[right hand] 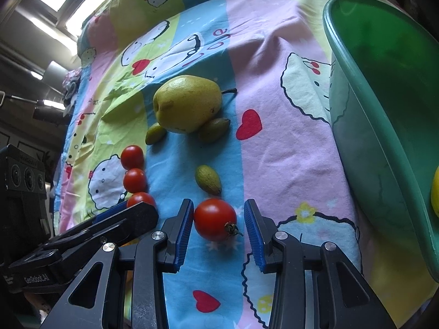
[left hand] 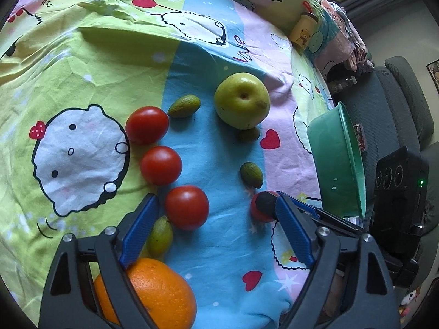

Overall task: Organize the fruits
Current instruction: 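Close the right tool on the cherry tomato while the left tool grasps another tomato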

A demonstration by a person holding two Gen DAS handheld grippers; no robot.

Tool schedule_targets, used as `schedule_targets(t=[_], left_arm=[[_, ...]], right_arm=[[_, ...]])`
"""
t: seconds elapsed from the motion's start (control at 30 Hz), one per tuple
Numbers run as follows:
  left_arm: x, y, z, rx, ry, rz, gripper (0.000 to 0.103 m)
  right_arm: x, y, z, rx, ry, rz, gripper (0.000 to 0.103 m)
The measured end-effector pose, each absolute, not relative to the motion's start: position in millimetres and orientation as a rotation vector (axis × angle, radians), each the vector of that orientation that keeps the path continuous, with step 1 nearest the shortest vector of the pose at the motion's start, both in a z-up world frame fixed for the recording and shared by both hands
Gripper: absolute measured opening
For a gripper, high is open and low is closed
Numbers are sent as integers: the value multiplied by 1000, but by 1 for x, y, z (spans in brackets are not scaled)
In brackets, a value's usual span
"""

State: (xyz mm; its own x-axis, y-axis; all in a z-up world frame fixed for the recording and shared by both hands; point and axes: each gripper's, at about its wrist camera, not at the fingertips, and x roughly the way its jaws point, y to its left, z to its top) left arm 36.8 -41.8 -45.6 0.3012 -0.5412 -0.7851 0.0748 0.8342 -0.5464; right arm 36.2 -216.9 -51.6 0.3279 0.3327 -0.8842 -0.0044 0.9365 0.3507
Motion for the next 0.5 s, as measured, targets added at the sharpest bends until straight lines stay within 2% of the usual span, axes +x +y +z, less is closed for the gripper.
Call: schedule_targets(t=[0.37, 0.5], left_arm=[[34, -43, -47, -322, 1171, -274, 38], [33, -47, -47, -273, 1156, -247, 32]], right_arm=[[35, -211, -51, 277, 1215, 222, 41], [35, -207, -51, 248, 1210, 220, 39]])
